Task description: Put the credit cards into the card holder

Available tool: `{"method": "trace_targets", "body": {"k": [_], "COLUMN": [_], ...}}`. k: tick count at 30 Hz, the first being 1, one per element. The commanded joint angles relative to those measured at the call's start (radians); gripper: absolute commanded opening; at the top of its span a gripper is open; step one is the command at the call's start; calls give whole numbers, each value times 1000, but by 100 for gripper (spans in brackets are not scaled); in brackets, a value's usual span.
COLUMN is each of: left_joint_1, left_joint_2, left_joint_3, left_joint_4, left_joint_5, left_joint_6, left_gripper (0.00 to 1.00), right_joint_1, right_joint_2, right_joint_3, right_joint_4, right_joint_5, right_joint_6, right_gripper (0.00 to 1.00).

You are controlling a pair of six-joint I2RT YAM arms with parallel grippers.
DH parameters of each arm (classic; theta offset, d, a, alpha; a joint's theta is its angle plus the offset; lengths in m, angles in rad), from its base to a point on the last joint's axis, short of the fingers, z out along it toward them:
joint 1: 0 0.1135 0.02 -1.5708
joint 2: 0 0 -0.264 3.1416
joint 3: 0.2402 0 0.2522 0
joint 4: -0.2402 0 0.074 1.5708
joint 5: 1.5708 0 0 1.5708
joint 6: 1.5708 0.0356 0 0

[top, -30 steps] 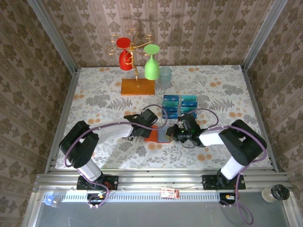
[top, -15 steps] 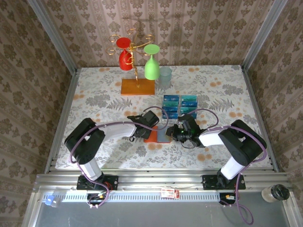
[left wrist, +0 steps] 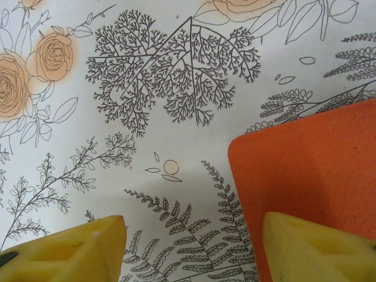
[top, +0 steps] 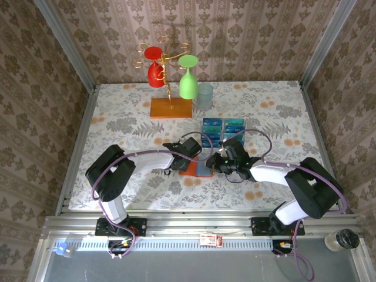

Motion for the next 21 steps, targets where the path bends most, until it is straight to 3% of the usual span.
{"method": "trace_targets", "body": {"k": [1,21], "left_joint_1": [-5,1], "left_joint_2": [17,-62], "left_joint_3": [13,12], "left_joint_4": [-39,-86], "left_joint_5": [-16,-7], "left_joint_6": [-13,-75], "left_gripper": [64,65], "right_joint_1": [20,59], "right_joint_2": [1,323], "right_joint_3": [66,177], "right_joint_4": [-68,74], "right_joint_5": [-18,-67], "right_joint_6": [-51,35], "right_gripper": [8,0]}}
